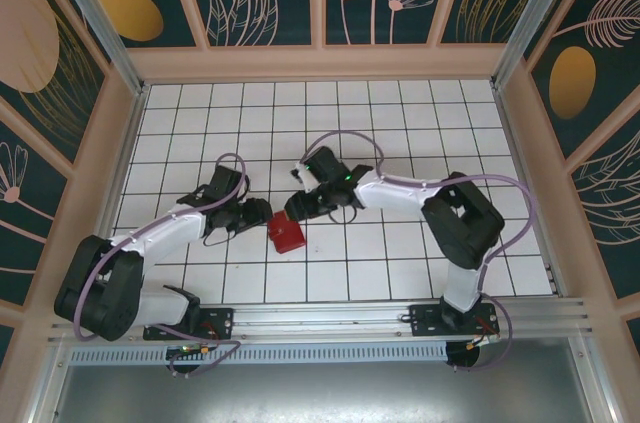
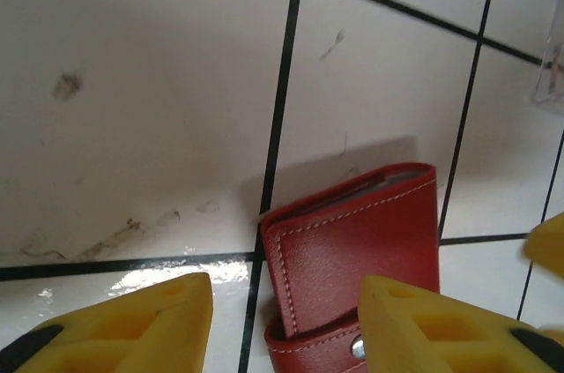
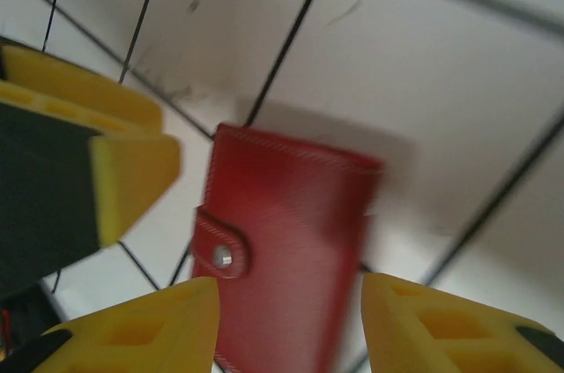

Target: Take the credit cards out of the card holder

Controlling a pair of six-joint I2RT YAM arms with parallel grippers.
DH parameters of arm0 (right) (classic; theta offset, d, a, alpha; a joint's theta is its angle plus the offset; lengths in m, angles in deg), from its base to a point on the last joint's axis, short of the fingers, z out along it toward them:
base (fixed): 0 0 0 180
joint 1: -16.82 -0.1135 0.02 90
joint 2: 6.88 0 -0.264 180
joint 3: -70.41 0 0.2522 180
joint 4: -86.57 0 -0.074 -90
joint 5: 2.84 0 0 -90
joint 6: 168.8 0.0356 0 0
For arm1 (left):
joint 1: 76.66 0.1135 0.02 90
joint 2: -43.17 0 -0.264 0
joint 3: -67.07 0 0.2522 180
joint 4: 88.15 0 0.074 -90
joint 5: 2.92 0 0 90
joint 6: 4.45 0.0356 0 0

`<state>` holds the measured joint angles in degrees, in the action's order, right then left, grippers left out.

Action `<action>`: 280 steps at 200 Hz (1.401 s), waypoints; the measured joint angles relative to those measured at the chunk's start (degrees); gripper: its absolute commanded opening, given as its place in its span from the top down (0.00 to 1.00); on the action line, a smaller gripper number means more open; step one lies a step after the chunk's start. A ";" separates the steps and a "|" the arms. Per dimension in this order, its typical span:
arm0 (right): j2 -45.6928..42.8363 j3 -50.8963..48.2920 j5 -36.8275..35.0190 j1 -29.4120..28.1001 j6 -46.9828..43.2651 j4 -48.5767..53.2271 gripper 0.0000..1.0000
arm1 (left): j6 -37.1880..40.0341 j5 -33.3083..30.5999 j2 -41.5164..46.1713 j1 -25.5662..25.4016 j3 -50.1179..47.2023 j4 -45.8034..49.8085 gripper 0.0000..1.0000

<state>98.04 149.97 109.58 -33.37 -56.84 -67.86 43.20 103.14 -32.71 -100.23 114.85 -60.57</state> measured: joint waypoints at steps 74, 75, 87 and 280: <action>0.44 -5.62 -3.32 -1.92 10.45 -3.19 0.54 | -0.83 4.11 -3.28 0.00 -2.05 -6.82 0.54; 0.44 -5.68 -3.32 -1.92 10.47 -3.23 0.54 | -0.83 4.13 -3.32 0.00 -2.08 -6.82 0.54; 0.44 -6.29 -3.26 -1.92 11.08 -3.89 0.54 | -0.81 4.66 -4.15 0.00 -2.12 -7.48 0.55; -24.09 -32.00 -7.15 -1.25 23.04 -5.70 0.56 | -6.34 8.41 -14.45 -17.59 2.27 -16.85 0.62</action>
<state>73.96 117.98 102.43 -34.62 -33.80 -73.56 36.86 111.55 -47.16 -117.83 117.12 -77.42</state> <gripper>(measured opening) 0.434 0.387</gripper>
